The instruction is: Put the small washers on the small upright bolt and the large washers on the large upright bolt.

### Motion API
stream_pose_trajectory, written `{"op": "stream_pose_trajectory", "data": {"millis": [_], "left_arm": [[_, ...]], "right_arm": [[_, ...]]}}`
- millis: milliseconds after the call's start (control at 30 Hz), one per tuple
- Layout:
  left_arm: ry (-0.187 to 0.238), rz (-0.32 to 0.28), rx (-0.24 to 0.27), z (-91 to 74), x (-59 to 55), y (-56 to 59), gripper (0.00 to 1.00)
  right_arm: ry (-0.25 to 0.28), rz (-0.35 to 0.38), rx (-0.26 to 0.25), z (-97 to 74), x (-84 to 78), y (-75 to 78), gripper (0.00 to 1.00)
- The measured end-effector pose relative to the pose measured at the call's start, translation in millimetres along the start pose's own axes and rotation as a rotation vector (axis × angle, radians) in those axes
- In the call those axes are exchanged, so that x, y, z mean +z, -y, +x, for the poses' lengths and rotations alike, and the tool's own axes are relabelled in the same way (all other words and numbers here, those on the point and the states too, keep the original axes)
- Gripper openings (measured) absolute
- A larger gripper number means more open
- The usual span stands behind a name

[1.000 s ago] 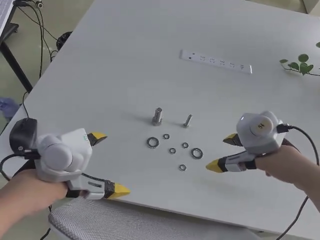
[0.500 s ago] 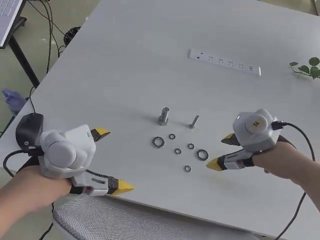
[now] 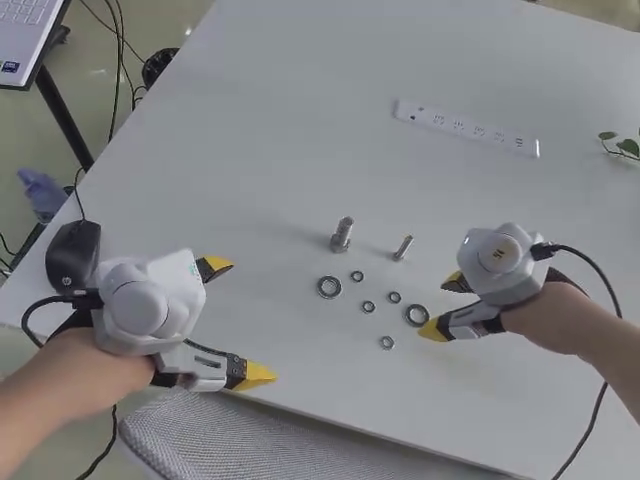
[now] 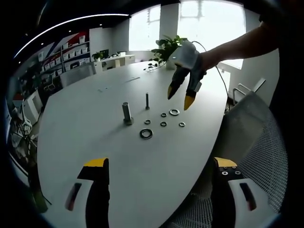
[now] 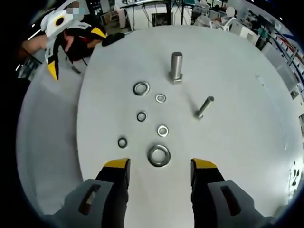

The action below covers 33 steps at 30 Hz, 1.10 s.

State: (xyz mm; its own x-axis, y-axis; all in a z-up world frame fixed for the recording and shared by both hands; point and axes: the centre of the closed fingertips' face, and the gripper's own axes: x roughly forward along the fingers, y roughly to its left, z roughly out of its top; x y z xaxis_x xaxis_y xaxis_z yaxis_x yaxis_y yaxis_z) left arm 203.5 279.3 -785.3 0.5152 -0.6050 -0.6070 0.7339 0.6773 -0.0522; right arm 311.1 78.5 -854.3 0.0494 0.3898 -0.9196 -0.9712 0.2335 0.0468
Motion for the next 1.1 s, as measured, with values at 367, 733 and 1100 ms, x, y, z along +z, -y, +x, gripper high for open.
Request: {"op": "stream_pose_trajectory", "data": {"millis": [367,733,1100], "left_arm": [[0.000,0.003,0.000,-2.3,-1.8,-0.5,0.87],[-0.011,0.000,-0.007,-0.5,-6.0,-1.9,0.86],[-0.017,-0.003,-0.012,1.3,-5.8,-3.9,0.84]], "right_arm": [[-0.057,-0.083,-0.007,13.0,-2.5,0.6,0.49],[-0.073,-0.097,0.006,18.4,-1.1,1.7,0.47],[-0.096,-0.124,-0.001,23.7,-6.0,-1.0,0.44]]}}
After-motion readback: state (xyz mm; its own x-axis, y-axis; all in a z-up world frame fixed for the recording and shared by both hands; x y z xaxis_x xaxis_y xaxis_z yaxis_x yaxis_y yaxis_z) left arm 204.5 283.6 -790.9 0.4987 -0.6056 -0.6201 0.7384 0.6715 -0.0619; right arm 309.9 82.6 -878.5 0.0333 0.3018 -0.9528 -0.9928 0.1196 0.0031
